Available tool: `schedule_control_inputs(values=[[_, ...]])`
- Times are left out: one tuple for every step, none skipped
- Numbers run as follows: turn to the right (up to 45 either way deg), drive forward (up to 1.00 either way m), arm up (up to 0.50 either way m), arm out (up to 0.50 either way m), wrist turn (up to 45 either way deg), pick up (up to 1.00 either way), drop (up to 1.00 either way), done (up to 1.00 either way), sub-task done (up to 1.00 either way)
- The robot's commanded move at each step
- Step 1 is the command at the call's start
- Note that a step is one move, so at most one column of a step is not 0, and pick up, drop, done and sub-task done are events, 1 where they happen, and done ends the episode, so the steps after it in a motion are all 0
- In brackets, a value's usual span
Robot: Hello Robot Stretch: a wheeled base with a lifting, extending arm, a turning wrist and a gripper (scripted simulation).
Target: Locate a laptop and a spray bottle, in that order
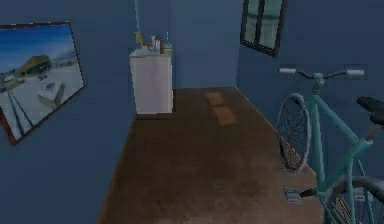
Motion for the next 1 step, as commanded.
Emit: schedule_control_inputs(values=[[0.0, 1.00, 0.00, 0.00, 0.0, 0.00, 0.00, 0.00, 0.00]])
